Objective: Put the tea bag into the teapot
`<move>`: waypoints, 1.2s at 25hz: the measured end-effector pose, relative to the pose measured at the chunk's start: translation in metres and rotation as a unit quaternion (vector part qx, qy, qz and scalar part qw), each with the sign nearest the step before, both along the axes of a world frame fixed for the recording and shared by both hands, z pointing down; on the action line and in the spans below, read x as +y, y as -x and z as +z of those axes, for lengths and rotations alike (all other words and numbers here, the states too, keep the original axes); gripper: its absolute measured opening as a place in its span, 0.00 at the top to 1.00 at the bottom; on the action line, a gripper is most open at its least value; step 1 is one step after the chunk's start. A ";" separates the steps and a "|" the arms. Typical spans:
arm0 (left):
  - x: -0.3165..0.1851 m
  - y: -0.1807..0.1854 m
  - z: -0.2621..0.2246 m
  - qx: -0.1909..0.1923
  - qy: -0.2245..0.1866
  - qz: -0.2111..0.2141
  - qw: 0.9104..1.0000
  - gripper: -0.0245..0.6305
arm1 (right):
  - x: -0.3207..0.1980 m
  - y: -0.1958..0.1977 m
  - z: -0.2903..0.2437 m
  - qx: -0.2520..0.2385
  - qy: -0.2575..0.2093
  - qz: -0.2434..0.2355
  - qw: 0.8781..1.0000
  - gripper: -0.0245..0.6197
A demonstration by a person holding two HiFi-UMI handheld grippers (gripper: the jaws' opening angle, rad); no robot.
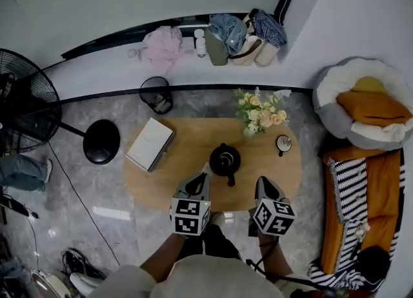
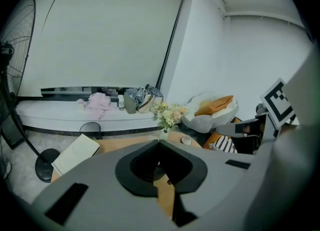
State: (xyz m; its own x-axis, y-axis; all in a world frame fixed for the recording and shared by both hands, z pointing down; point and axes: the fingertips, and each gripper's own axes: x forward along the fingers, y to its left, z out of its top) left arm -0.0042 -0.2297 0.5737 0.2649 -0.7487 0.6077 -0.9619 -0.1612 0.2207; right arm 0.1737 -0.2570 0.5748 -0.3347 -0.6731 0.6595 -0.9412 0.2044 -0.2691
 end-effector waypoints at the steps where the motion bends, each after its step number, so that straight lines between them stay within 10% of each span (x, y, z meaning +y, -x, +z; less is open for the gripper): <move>1: 0.002 -0.001 0.005 0.000 0.004 0.003 1.000 0.94 | 0.001 -0.001 0.006 0.001 0.006 0.003 1.000 0.91; 30: -0.062 -0.044 0.047 0.001 -0.002 0.070 0.998 0.94 | 0.025 -0.035 0.081 -0.009 0.079 0.063 0.995 0.91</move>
State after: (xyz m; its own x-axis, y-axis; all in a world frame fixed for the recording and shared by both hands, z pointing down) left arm 0.0401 -0.2914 0.6210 0.3685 -0.7060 0.6048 -0.9293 -0.2954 0.2215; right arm 0.2087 -0.2322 0.6556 -0.2668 -0.5988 0.7551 -0.9516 0.0397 -0.3048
